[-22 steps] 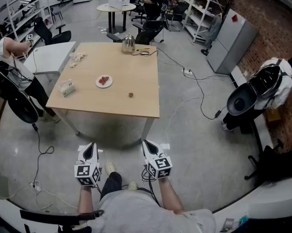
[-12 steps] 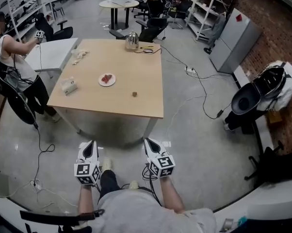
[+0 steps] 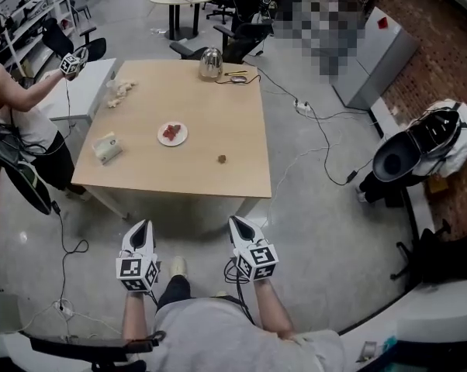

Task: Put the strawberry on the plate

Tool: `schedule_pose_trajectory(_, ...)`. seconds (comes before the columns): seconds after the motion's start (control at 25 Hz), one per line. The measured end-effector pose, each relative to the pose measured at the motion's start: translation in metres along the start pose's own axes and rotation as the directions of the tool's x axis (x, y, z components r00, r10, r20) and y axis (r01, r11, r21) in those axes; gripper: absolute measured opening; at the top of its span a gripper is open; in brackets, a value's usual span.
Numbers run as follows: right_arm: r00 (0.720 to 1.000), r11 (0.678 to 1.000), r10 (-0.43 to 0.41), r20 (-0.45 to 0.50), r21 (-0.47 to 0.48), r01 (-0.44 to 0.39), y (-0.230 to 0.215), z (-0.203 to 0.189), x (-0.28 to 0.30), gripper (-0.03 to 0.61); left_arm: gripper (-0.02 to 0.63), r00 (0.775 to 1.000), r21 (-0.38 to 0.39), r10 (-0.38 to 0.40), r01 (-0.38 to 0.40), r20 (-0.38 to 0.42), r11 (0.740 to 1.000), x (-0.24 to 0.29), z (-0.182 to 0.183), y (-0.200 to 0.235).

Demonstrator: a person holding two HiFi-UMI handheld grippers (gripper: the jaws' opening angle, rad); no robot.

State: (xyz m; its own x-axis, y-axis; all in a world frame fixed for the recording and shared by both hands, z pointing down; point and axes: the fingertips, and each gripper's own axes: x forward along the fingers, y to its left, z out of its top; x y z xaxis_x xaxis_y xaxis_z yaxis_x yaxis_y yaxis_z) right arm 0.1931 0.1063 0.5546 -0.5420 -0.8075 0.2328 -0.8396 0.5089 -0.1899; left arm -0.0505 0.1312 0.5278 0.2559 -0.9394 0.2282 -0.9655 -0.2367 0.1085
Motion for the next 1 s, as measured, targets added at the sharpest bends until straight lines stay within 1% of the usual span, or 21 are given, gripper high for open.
schedule_pose_trajectory(0.16, 0.999, 0.999, -0.049, 0.005, 0.009, 0.049, 0.0, 0.007, 0.035, 0.006, 0.018, 0.998, 0.019, -0.061, 0.061, -0.007, 0.998, 0.029, 0.009, 0.026)
schedule_pose_trajectory(0.28, 0.996, 0.996, -0.09, 0.004, 0.008, 0.09, 0.006, 0.008, 0.058, 0.007, 0.018, 0.996, 0.021, -0.09, 0.09, -0.02, 0.996, 0.048, 0.01, 0.05)
schedule_pose_trajectory(0.48, 0.986, 0.986, -0.169, -0.013, -0.003, 0.169, 0.012, 0.007, 0.083, 0.008, 0.018, 0.987, 0.02, -0.161, 0.161, -0.031, 0.987, 0.075, 0.013, 0.078)
schedule_pose_trajectory(0.76, 0.96, 0.96, -0.279, -0.015, 0.015, 0.279, 0.003, 0.005, 0.107, 0.006, 0.018, 0.968, 0.023, -0.245, 0.246, -0.049, 0.969, 0.108, 0.008, 0.097)
schedule_pose_trajectory(1.0, 0.944, 0.943, -0.33, -0.025, 0.028, 0.331, -0.004, 0.004, 0.12, 0.008, 0.018, 0.96, 0.019, -0.273, 0.274, -0.059, 0.961, 0.124, 0.01, 0.11)
